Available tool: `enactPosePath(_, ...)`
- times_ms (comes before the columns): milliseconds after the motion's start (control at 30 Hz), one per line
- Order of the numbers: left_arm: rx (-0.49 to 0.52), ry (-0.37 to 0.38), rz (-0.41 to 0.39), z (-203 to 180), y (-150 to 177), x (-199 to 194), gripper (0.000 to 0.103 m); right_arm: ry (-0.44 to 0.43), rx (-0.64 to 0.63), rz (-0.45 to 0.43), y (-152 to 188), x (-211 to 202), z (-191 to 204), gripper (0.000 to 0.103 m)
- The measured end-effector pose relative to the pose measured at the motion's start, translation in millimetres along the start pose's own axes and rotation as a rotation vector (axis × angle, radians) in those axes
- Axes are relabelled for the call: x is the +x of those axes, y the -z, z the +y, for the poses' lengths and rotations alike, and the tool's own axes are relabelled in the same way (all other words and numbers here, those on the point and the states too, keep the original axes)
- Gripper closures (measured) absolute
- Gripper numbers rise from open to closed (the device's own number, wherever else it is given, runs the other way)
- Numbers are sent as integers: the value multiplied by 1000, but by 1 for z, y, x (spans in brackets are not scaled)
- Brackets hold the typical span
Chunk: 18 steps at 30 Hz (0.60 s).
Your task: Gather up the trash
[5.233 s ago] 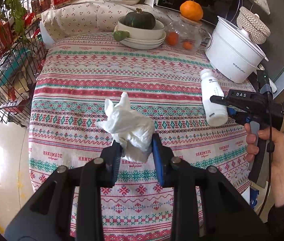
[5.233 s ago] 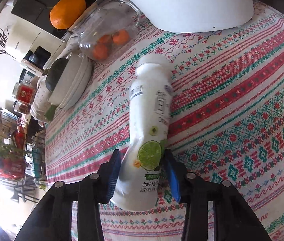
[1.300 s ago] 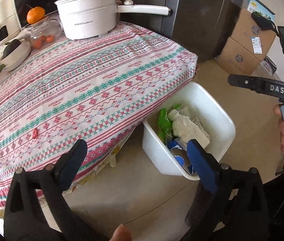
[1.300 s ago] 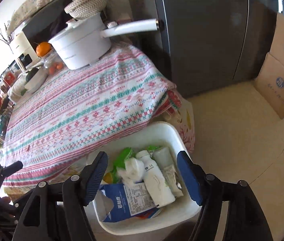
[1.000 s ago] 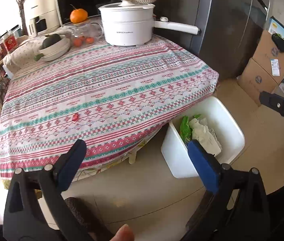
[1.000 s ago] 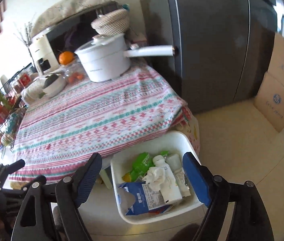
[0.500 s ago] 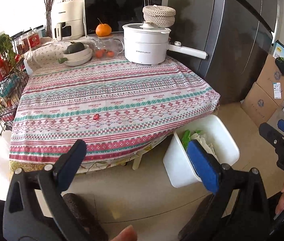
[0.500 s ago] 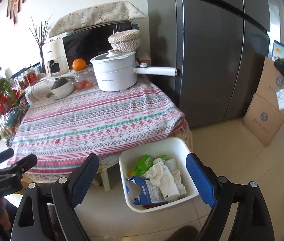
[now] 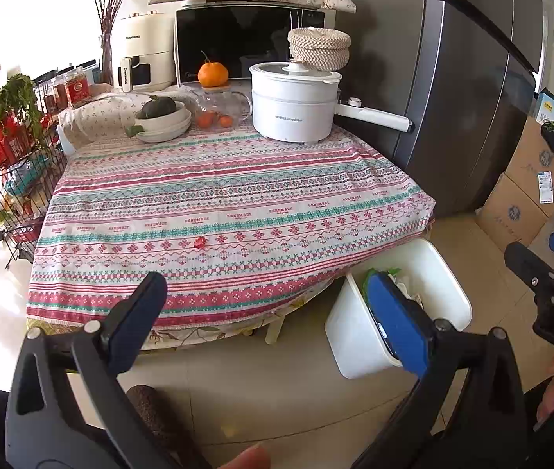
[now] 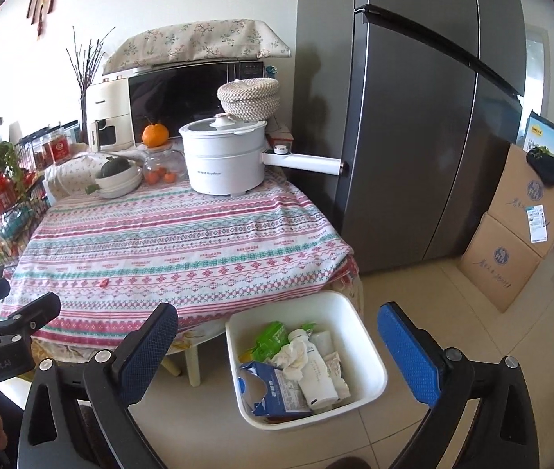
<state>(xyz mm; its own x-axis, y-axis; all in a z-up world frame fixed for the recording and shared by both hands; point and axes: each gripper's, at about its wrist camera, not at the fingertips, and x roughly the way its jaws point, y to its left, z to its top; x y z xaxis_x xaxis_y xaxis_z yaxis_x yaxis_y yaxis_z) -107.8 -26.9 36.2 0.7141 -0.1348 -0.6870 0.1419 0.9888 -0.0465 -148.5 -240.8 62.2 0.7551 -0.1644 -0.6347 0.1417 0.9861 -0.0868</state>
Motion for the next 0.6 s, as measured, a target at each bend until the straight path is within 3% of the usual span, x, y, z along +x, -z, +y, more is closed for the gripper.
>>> enactPosePath(600,-5,10,12,-5,-1,1,1,-12,26,-5,0,-1,-3,0)
